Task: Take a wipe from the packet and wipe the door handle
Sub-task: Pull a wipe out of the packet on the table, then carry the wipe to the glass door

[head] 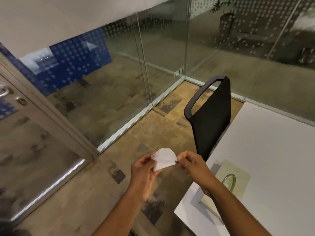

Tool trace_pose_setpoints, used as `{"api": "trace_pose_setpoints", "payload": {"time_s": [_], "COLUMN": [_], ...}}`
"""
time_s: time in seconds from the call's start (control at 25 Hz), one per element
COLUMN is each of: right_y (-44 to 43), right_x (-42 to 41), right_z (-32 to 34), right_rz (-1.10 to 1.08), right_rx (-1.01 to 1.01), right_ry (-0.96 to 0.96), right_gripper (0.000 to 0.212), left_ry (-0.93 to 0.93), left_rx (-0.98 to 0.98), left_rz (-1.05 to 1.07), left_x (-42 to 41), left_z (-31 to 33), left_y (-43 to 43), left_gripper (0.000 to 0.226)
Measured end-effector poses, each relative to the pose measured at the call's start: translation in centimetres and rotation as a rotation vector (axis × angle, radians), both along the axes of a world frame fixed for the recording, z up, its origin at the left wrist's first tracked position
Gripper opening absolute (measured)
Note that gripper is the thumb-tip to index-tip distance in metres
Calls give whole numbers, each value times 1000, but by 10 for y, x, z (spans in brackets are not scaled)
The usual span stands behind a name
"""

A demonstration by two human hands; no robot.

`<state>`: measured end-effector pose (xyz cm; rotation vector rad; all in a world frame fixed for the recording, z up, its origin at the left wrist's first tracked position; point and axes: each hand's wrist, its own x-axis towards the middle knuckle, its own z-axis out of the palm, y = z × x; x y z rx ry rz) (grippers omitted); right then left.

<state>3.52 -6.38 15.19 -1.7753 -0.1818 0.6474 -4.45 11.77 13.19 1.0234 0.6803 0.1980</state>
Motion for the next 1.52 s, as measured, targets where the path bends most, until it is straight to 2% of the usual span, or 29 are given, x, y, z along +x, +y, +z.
{"api": "trace_pose_setpoints", "payload": {"time_s": [0.08,0.2,0.32,0.48,0.68,0.76,0.92,1.08,1.24,1.32,1.4,1.52], "right_y": [36,101,178,270,362,394,455,512,572,607,645,704], "right_x": [4,8,1,-20,-49,-61,-79,-82,-75,-67,-55,-26], "right_z": [4,18,24,20,18,18,16,18,22,21,16,10], "right_rz": [19,37,156,412,499,515,543,573,672,704,724,762], "right_rx": [6,119,95,2,20,48,69,64,106,106,87,127], "right_ry": [-13,-26,-33,14,82,133,126,80,77,-1,-70,-40], "right_gripper": [4,22,12,16,5,6,17,30,14,13,14,21], "left_ry": [-28,-32,-65,-72,-9,-5,32,36,-5,-2,39,55], "left_rx": [-5,-61,-105,-50,32,48,78,22,-51,-31,44,93], "left_rz": [15,32,60,70,177,226,325,436,555,583,596,639], "left_x": [-9,-26,-45,-74,-124,-142,-166,-174,-170,-162,-150,-124], "left_z": [2,-3,-2,8,1,1,1,8,11,12,11,14], "left_y": [33,90,148,221,312,340,387,427,474,503,536,590], "left_gripper": [27,26,29,10,13,9,22,23,19,11,13,20]}}
